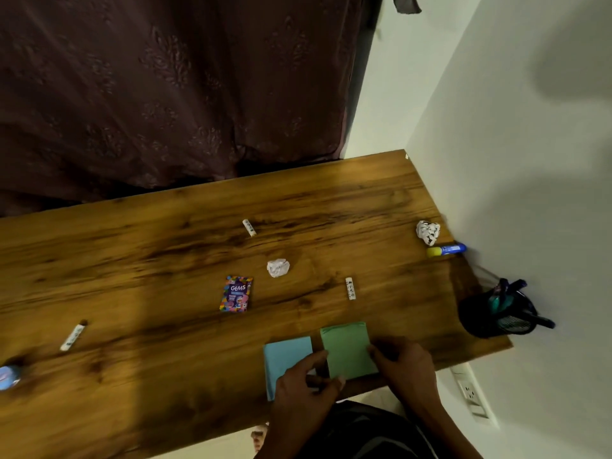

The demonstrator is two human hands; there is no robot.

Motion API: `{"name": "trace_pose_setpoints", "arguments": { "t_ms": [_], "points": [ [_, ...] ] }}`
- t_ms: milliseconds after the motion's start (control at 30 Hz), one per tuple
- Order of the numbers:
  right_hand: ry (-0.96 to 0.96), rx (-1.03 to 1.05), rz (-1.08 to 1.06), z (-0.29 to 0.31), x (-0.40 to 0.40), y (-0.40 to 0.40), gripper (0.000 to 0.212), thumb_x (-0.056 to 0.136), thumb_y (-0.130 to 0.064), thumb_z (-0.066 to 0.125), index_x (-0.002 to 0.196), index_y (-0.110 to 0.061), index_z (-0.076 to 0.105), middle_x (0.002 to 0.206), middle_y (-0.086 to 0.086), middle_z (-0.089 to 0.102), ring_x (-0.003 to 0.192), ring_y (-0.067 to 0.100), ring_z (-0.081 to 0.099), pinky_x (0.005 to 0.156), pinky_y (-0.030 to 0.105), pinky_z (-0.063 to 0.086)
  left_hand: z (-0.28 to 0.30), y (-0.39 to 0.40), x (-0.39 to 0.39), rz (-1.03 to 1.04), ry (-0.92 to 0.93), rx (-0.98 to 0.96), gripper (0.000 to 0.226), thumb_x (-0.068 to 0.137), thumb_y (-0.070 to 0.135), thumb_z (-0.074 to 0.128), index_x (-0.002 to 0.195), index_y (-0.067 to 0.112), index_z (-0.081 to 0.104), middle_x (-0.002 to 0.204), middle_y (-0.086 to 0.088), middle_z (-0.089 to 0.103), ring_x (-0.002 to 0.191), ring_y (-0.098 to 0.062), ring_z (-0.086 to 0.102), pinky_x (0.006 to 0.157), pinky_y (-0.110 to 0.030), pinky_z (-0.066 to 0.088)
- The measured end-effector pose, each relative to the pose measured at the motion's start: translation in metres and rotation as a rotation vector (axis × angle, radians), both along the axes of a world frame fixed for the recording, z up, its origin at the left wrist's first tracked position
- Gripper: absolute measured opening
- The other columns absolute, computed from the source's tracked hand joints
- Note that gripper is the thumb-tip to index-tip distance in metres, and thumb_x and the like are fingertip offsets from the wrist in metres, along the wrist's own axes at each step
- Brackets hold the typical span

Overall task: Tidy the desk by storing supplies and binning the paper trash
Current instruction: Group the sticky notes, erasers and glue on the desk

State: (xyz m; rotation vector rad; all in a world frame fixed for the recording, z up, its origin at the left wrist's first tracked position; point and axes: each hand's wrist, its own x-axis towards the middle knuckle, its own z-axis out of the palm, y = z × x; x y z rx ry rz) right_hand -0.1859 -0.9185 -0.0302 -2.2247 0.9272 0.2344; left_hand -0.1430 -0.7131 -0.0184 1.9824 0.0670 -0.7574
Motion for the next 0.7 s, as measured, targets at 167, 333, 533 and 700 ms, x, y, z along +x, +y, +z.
{"name": "trace_pose_setpoints", "arguments": {
  "t_ms": [167, 333, 533, 700],
  "points": [
    [-0.056, -0.006, -0.035, 0.013, -0.006, 0.008, 0.020, 0.087, -0.038, 0.076, 0.099, -0.022, 0.079, 0.078, -0.012, 0.071, 0.071, 0.004, 0.065, 0.069, 0.031, 0.056, 0.018, 0.024, -0.006, 0.096, -0.010, -0.086, 0.041, 0.081, 0.035, 0.085, 0.117, 0.044, 0.069, 0.102, 0.021, 0.077, 0.086, 0.006, 0.073, 0.083, -0.022, 0.061],
    [-0.087, -0.032, -0.007, 0.018, -0.012, 0.028, 0.028, 0.085, -0.041, 0.077, 0.107, -0.023, 0.078, 0.090, -0.008, 0.077, 0.077, 0.004, 0.068, 0.070, 0.028, 0.055, 0.022, 0.068, -0.018, 0.168, 0.018, -0.084, 0.032, 0.081, 0.036, 0.086, 0.109, 0.045, 0.072, 0.084, 0.019, 0.079, 0.080, -0.002, 0.075, 0.086, -0.031, 0.062],
    [-0.129, -0.022, 0.094, 0.026, -0.011, 0.074, 0.025, 0.085, -0.042, 0.077, 0.106, -0.028, 0.077, 0.097, -0.014, 0.074, 0.074, -0.002, 0.064, 0.064, 0.013, 0.044, 0.017, 0.122, -0.044, 0.304, -0.090, -0.058, 0.031, 0.074, 0.012, 0.091, 0.098, 0.030, 0.079, 0.092, 0.012, 0.081, 0.085, -0.010, 0.078, 0.073, -0.030, 0.064],
    [-0.164, 0.032, 0.219, 0.028, -0.011, 0.120, 0.019, 0.083, -0.041, 0.080, 0.099, -0.031, 0.078, 0.094, -0.016, 0.074, 0.077, -0.001, 0.067, 0.064, 0.006, 0.044, 0.024, 0.163, -0.066, 0.423, -0.076, -0.081, 0.022, 0.079, 0.013, 0.087, 0.096, 0.025, 0.082, 0.092, 0.012, 0.080, 0.075, -0.009, 0.077, 0.060, -0.020, 0.056]
  ]
}}
